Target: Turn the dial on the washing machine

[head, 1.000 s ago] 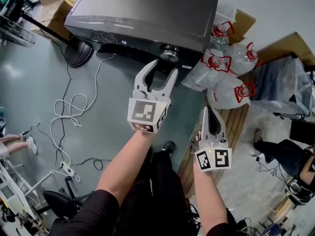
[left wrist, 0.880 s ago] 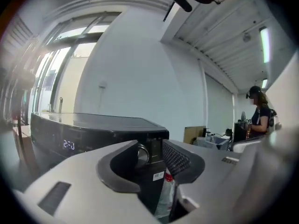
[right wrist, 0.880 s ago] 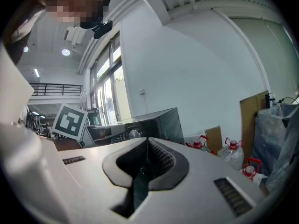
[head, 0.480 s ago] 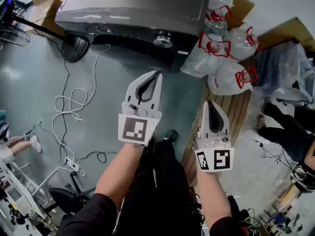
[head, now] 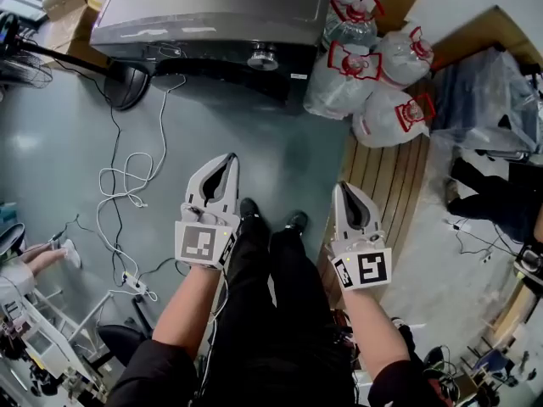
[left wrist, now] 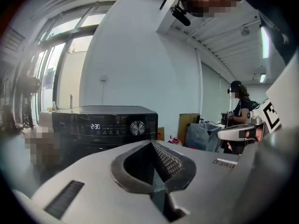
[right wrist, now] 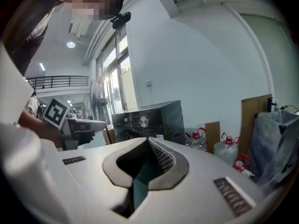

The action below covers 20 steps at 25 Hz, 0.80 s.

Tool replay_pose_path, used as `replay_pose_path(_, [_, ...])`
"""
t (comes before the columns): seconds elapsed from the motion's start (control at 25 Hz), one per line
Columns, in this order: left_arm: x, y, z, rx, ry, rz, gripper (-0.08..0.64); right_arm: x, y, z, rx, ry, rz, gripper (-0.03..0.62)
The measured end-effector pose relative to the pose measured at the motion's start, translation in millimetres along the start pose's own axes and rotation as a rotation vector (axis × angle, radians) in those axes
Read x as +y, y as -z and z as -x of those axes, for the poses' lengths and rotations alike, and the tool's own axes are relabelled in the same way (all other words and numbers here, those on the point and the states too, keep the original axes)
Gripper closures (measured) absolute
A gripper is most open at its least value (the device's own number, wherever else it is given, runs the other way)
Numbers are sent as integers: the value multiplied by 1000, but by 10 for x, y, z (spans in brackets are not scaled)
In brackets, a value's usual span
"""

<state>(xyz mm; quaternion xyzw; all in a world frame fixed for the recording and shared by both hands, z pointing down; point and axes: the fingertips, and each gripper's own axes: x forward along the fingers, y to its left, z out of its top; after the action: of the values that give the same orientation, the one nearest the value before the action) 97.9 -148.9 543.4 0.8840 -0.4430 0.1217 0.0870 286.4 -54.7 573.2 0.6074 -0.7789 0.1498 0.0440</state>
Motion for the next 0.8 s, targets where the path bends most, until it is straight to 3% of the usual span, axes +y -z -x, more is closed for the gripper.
replay_pose_path(0.2, [48,-192,479,0,-38,49,546,45,-307,384,0,-6,9,569])
replay_pose_path(0.48, [233,-879,1112,-42,-62,59,546,90,-1299,799,-102,-5,44,569])
replay_pose_path(0.8, [347,-1735,1663,-127,20,47,546,151,-2171,1313,-218,85,52,569])
